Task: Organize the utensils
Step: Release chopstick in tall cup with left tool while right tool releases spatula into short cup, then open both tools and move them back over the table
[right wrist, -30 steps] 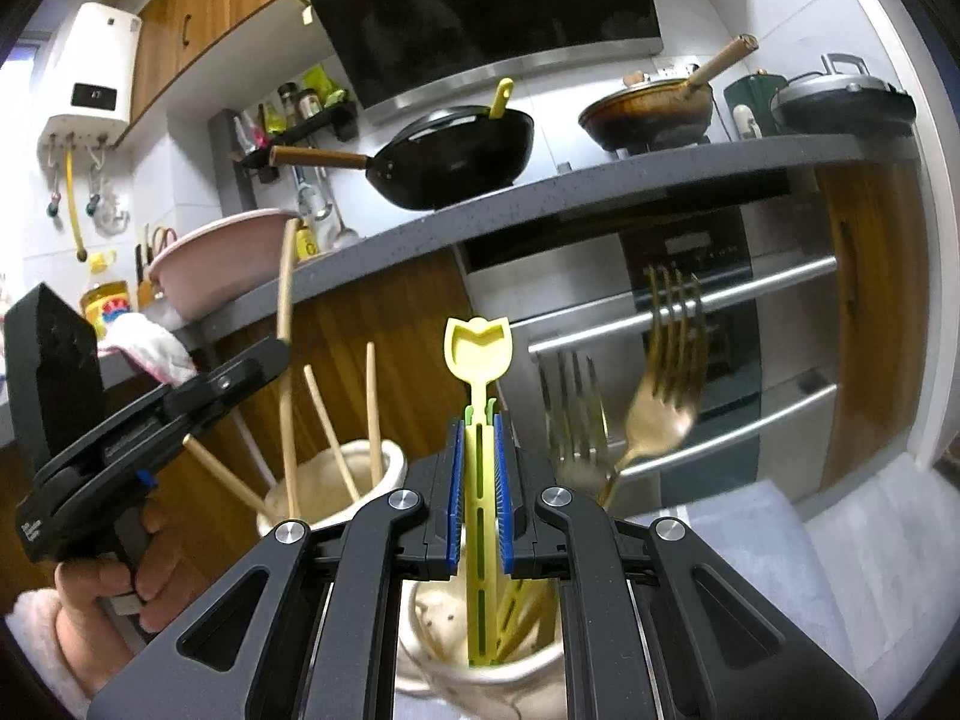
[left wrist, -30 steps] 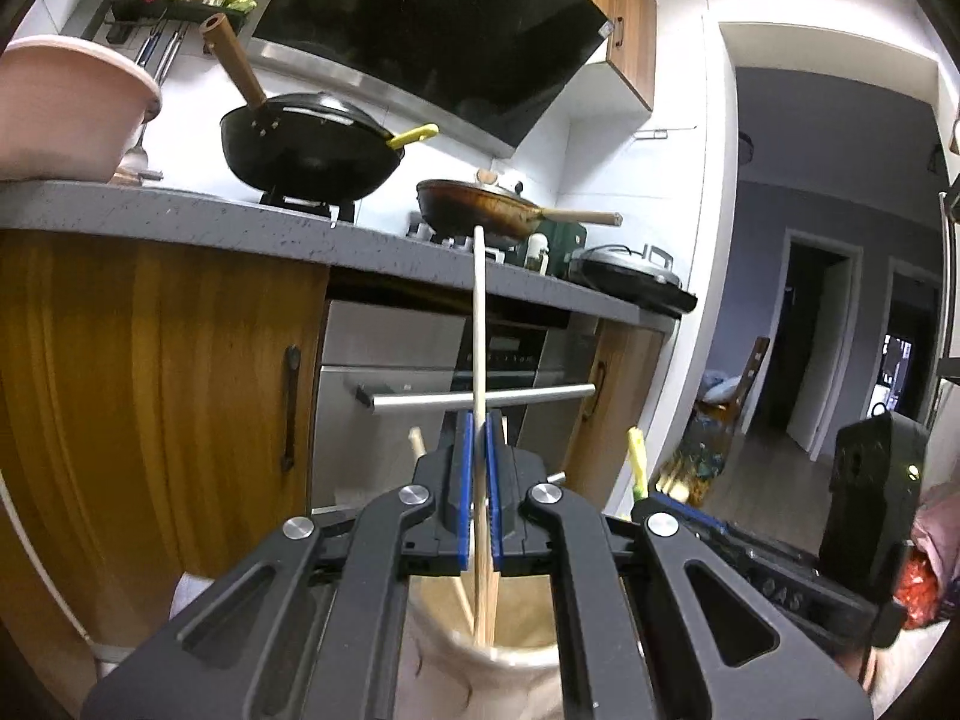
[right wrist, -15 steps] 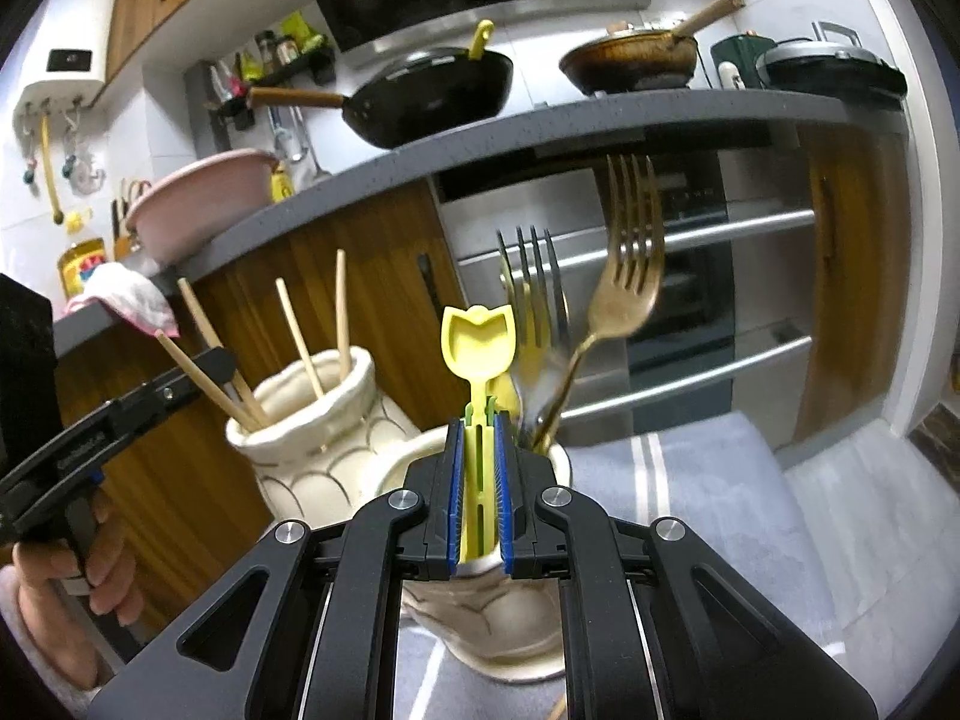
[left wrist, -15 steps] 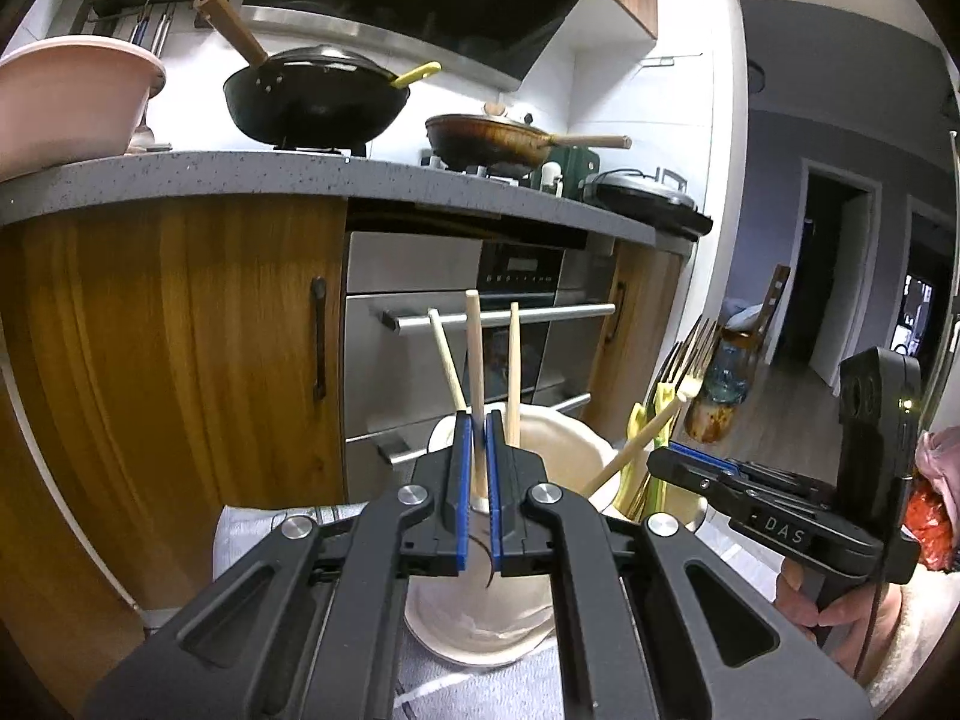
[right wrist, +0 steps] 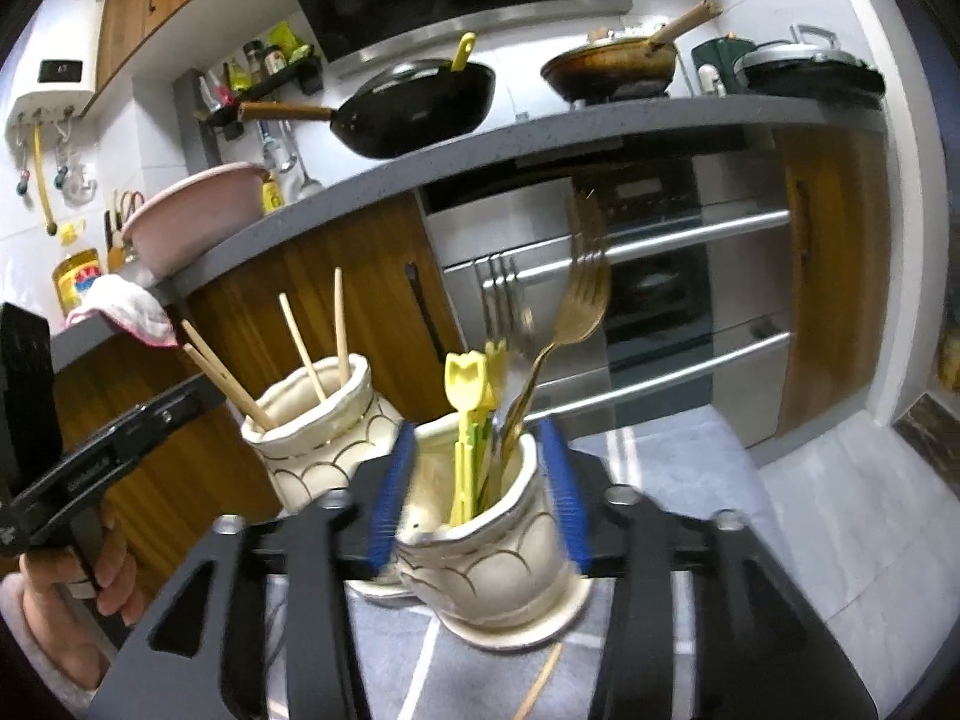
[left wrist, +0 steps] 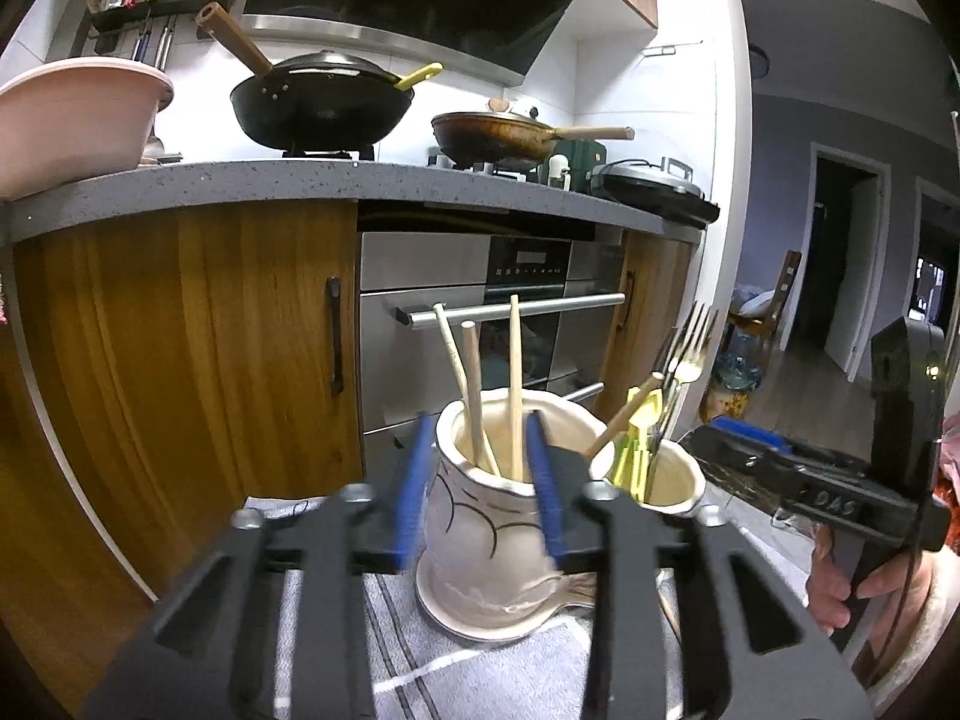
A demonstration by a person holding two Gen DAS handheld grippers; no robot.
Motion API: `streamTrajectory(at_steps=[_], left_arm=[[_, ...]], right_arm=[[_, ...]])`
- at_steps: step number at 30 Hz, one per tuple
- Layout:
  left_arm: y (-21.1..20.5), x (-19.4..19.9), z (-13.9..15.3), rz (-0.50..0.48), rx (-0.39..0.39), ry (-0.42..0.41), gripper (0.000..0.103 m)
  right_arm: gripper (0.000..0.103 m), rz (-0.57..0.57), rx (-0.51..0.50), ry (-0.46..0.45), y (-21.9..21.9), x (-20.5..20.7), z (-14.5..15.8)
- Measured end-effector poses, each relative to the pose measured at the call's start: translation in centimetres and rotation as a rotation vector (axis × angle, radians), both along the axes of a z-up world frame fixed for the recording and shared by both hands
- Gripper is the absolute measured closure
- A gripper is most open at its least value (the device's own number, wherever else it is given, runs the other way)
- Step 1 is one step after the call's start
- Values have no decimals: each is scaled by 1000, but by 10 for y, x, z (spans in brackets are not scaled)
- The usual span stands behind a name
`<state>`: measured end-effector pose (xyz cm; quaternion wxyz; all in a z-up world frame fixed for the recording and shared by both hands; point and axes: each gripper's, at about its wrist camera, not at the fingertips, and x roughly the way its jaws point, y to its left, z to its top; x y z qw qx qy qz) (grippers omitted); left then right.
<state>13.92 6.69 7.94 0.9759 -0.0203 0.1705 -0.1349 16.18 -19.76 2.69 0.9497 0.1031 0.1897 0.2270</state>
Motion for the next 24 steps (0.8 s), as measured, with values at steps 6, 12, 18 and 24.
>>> streamTrajectory(at_steps=[6, 12, 18, 24], left_arm=[[0, -22, 5, 5, 19, -7, 41], [-5, -45, 6, -19, 36, 2, 30], [-8, -63, 8, -15, 40, 24, 18], [-20, -70, -2, -10, 76, 80, 6]], right_arm=[[23, -44, -7, -21, -30, -27, 16], [15, -83, -30, -22, -56, -51, 21], [10, -112, -64, -19, -72, -71, 23], [8, -132, -188, 68, -72, -76, 2]])
